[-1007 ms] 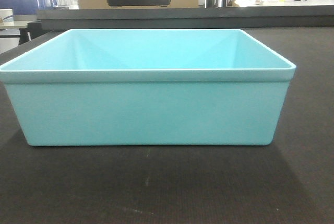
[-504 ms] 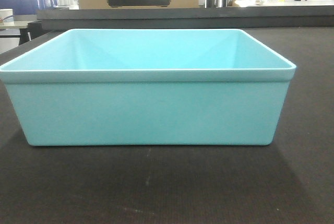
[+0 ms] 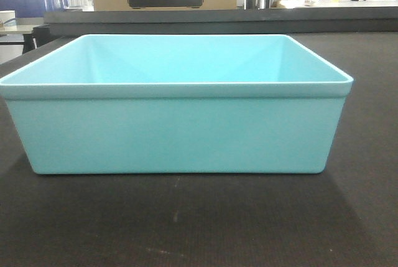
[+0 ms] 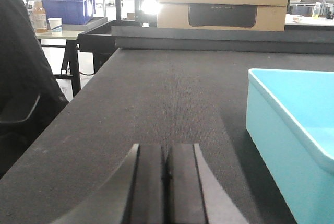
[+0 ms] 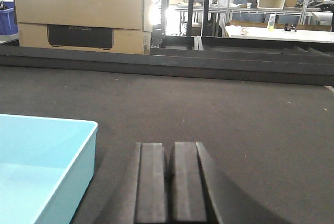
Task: Fetch blue bin and place on conveyor start
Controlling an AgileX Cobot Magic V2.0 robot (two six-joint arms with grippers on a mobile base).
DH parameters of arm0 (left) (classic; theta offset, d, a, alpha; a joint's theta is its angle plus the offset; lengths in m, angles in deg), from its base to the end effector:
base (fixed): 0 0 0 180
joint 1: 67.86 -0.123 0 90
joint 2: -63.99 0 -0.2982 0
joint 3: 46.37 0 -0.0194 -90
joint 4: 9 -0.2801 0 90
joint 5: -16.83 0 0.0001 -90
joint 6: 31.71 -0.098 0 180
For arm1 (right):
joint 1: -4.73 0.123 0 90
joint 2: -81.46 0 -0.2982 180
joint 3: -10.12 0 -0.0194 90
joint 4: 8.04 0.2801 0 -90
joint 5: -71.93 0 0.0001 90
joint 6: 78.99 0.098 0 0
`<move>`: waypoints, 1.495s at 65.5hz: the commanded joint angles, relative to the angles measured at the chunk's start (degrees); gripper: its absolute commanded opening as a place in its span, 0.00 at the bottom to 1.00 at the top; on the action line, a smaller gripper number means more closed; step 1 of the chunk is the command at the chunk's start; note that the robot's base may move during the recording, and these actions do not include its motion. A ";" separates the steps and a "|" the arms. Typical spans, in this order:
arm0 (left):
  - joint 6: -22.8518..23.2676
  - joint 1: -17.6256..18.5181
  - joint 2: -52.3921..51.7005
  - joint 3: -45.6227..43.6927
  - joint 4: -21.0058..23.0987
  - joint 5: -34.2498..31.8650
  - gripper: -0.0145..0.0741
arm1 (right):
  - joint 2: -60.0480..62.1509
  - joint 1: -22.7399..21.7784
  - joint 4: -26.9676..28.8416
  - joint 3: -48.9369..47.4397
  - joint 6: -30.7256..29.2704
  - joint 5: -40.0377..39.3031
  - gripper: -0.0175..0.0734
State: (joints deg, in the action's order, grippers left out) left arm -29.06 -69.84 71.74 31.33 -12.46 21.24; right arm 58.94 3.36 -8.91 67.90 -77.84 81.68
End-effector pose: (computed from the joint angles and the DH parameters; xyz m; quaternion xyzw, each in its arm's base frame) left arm 0.0801 0.0032 0.2049 -0.0089 0.7061 0.0188 0.7078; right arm 0.0953 -0.0025 0.3033 0.0112 0.7073 -0.0076 0.7068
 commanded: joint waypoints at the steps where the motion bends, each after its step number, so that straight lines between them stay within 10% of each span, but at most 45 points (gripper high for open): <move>1: -0.27 -0.14 -0.31 -0.13 0.23 -1.21 0.04 | 0.31 -0.23 -0.52 0.10 -0.31 -1.31 0.01; 51: -0.27 -0.14 -0.31 -0.13 0.23 -1.21 0.04 | 0.31 -1.13 0.05 0.40 -0.31 -2.97 0.01; 98: -0.27 -0.14 -0.31 -0.13 0.23 -1.21 0.04 | 15.07 -3.77 6.40 19.79 -5.29 -8.61 0.01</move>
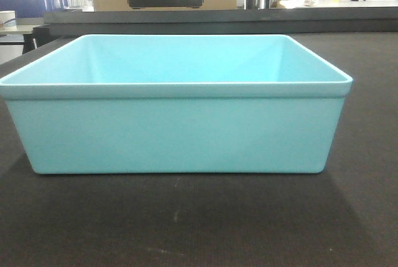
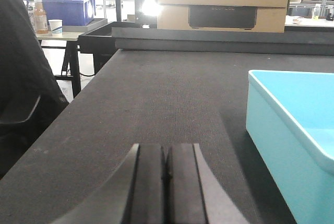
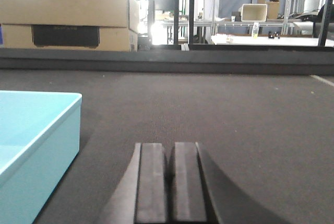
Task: Fetch blue bin and place on conveyor start
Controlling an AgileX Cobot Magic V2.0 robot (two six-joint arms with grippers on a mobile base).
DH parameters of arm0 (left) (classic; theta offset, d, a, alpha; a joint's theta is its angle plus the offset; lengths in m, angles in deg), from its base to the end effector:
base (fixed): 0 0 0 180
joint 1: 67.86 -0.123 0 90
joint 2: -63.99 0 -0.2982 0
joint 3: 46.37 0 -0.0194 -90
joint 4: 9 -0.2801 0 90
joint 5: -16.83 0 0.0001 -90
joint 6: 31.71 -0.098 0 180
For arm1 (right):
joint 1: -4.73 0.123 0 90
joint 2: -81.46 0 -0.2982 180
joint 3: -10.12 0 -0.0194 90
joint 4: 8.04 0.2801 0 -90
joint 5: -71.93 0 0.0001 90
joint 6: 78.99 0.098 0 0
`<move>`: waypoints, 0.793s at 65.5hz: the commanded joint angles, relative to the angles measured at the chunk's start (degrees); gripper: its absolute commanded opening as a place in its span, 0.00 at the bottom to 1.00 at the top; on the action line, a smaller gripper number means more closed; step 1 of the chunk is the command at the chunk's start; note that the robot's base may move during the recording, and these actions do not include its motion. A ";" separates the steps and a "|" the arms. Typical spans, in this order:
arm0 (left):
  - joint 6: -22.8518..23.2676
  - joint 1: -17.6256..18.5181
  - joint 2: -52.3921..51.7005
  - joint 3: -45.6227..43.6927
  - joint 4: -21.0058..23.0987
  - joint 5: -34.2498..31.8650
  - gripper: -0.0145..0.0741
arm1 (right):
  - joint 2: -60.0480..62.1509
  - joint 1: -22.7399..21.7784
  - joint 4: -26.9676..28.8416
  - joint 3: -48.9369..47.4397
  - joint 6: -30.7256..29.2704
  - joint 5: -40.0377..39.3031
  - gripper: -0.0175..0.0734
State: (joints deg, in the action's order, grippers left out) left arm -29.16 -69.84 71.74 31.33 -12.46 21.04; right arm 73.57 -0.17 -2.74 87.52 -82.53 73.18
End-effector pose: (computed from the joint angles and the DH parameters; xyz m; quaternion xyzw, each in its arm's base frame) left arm 0.0801 0.0032 0.2053 -0.0082 0.7049 0.0194 0.7090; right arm 0.0797 -0.0066 0.2121 0.0391 0.6843 -0.0193 0.7279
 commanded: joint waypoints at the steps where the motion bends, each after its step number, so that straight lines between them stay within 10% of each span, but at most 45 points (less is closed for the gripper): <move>1: -0.17 -0.14 -0.31 -0.13 0.23 -1.01 0.04 | 0.44 -0.24 0.23 0.17 -0.59 -0.10 0.01; 52: -0.17 -0.14 -0.31 -0.13 0.23 -1.01 0.04 | 0.44 -0.24 0.23 0.17 -0.59 -0.20 0.01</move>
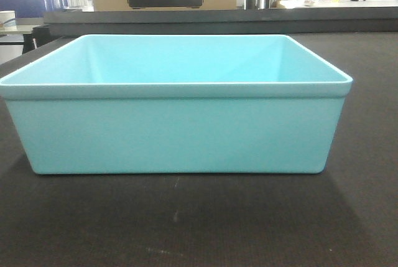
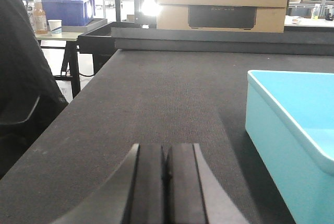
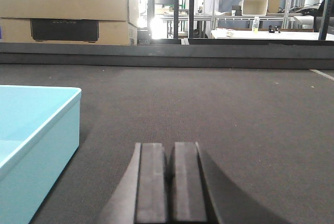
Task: Fetch blue bin and place on conveyor start
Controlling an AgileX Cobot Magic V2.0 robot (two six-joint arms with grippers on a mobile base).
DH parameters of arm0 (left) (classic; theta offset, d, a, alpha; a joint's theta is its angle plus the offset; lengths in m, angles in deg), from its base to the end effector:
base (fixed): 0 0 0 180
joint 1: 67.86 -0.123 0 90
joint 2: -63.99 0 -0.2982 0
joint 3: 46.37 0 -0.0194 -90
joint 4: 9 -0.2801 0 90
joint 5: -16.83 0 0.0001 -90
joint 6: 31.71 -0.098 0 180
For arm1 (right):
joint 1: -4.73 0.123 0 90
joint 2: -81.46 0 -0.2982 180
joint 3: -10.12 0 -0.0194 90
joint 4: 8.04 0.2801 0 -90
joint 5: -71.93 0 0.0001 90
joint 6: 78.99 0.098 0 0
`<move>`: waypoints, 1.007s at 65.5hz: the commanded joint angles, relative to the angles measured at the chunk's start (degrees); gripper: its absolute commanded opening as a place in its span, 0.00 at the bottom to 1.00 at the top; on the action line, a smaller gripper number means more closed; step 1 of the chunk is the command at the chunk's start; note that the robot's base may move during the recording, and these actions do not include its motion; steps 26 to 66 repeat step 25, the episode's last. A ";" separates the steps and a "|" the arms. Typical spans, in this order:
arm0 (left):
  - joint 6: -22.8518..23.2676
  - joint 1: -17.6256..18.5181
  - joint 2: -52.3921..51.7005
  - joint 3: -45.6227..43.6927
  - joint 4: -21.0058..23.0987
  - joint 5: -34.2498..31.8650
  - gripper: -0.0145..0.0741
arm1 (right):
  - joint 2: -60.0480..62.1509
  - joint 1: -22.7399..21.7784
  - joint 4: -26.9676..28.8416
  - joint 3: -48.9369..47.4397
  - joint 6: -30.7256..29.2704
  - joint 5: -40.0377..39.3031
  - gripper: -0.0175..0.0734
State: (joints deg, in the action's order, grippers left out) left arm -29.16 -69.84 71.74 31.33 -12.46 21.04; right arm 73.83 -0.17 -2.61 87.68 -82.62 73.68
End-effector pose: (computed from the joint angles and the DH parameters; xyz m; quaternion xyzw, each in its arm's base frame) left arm 0.0801 0.0032 0.2053 -0.0082 0.7049 0.0194 0.7090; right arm 0.0795 -0.0065 0.2106 0.0391 0.6868 -0.0187 0.7255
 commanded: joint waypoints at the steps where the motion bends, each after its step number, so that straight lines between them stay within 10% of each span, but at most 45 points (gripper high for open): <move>1: -0.17 -0.14 -0.31 -0.13 0.23 -1.01 0.04 | 0.18 -0.24 0.10 0.00 -0.50 -0.70 0.01; 66: -0.17 -0.14 -0.31 -0.13 0.23 -1.01 0.04 | 0.18 -0.24 0.10 0.00 -0.50 -0.70 0.01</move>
